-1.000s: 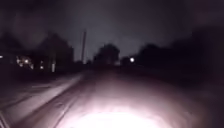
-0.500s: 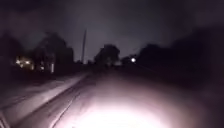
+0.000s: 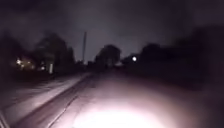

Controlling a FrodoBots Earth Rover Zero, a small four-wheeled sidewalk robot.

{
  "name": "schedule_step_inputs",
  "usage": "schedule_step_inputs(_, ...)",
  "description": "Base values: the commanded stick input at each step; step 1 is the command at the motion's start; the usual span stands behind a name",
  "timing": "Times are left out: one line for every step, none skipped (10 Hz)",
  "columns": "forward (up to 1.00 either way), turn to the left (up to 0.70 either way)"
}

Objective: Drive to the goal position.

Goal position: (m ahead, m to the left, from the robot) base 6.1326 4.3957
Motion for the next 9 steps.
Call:
schedule_step_inputs(0.70, 0.00)
schedule_step_inputs(0.70, 0.00)
schedule_step_inputs(0.70, 0.00)
schedule_step_inputs(0.70, 0.00)
schedule_step_inputs(0.70, 0.00)
schedule_step_inputs(0.70, 0.00)
schedule_step_inputs(0.70, 0.00)
schedule_step_inputs(0.70, 0.00)
schedule_step_inputs(0.70, 0.00)
